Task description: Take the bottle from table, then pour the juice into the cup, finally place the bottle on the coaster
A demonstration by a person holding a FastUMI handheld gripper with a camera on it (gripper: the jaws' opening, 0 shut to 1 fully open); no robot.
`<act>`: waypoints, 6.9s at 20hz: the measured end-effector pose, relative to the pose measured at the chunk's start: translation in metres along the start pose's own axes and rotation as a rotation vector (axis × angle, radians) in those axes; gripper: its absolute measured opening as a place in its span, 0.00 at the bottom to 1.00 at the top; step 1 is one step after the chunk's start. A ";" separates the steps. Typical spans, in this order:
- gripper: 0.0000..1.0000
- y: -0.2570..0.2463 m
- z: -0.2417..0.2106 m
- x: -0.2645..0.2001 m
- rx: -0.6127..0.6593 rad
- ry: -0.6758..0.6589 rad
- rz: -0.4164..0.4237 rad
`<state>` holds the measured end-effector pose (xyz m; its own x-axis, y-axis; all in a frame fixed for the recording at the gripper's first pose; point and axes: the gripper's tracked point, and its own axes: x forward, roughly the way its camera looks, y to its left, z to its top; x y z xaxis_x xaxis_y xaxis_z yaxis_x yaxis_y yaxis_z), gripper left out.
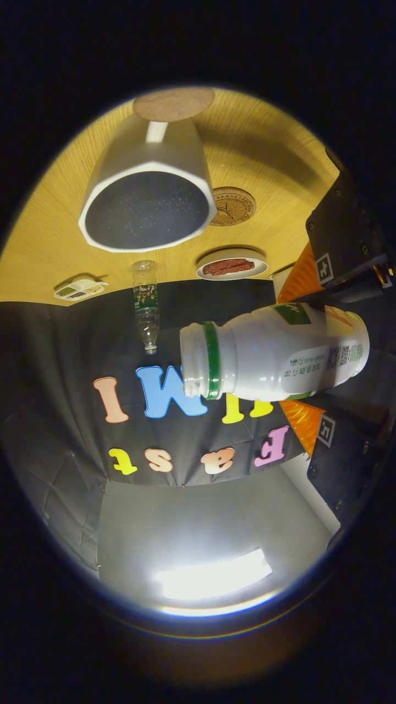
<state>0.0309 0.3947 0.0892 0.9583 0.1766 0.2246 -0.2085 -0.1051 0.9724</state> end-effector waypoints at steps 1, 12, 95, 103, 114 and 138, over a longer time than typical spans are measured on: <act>0.70 -0.001 -0.001 0.001 0.006 0.000 -0.002; 0.70 0.002 0.001 0.000 0.044 -0.002 -0.006; 0.70 0.020 0.004 0.004 0.332 -0.087 0.041; 0.70 0.023 0.020 0.005 0.434 -0.135 0.030; 0.70 0.029 0.028 0.001 0.481 -0.161 0.035; 0.70 -0.050 -0.019 -0.004 -0.549 0.012 -0.265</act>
<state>0.0343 0.4177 0.0406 0.9898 0.1389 -0.0318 -0.0366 0.4633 0.8854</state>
